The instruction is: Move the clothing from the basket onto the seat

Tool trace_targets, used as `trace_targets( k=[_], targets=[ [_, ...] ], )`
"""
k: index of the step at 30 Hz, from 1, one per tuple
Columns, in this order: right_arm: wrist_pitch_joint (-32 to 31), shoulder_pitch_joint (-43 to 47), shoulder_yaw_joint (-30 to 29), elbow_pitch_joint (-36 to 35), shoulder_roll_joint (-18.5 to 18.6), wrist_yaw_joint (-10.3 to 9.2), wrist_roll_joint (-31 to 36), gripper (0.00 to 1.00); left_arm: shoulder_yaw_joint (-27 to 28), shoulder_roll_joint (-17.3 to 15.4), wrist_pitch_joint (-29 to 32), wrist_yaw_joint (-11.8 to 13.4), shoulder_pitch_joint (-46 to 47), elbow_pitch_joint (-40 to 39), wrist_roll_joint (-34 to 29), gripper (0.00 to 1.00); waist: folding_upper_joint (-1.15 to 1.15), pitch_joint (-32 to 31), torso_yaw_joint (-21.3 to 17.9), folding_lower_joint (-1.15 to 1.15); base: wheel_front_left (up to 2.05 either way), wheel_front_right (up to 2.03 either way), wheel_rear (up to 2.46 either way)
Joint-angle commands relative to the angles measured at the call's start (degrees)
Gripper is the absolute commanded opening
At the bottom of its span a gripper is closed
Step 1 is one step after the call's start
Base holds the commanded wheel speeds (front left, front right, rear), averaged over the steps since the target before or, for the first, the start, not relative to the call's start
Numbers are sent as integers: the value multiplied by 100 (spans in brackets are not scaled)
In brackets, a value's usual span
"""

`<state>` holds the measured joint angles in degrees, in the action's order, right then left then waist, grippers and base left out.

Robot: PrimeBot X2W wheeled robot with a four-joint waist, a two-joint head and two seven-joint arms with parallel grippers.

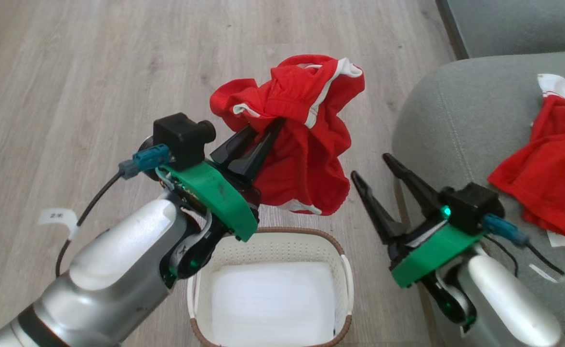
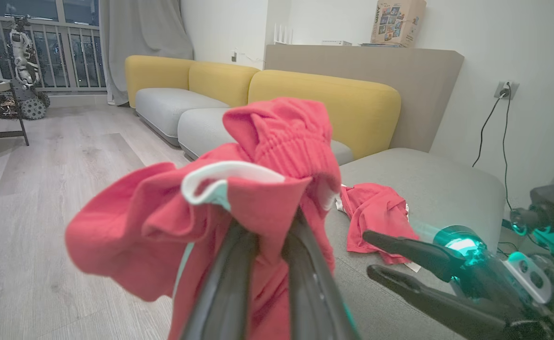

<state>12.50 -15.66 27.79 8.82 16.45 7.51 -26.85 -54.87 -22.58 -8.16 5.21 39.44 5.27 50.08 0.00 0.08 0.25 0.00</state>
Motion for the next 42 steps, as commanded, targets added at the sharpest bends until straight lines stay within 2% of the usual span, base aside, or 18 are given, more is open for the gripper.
trace_targets(
  k=[1, 11, 17, 24, 32, 33, 35, 42],
  targets=[
    [-20, -316, 156, -72, 47, -2, -83, 100, 264, -85, -30, -29, 268, -126, 26, 0, 0, -6, 61, 0, 0, 0, 0],
    [93, -1262, 960, 1013, 29, -2, -382, 100, 95, 78, 21, -81, 259, -160, 31, 0, 0, 0, 315, 0, 0, 0, 0],
    [181, -1711, 1476, 1588, 45, -2, -635, 100, -96, 301, 96, -179, 291, -122, 34, 0, 0, -30, 607, 0, 0, 0, 0],
    [239, -2035, 2017, 1796, 79, -2, -1016, 100, -305, 563, 168, -294, 343, 1, 30, 0, 0, -78, 893, 0, 0, 0, 0],
    [248, -2355, 2403, 1794, 120, -2, -1296, 100, -399, 639, 183, -357, 321, 85, 60, 0, 0, -55, 991, 0, 0, 0, 0],
    [249, -2375, 2419, 1786, 126, -2, -1310, 96, -400, 639, 180, -360, 324, 90, 61, 0, 0, -47, 993, 0, 0, 0, 0],
    [249, -2404, 2437, 1769, 140, -2, -1327, 0, -398, 634, 175, -360, 329, 96, 64, 0, 0, -30, 991, 0, 0, 0, 0],
    [249, -2364, 2390, 1646, 219, -2, -1363, 0, -349, 555, 130, -330, 316, 121, 82, 0, 0, 10, 905, 0, 0, 0, 0]
  ],
)
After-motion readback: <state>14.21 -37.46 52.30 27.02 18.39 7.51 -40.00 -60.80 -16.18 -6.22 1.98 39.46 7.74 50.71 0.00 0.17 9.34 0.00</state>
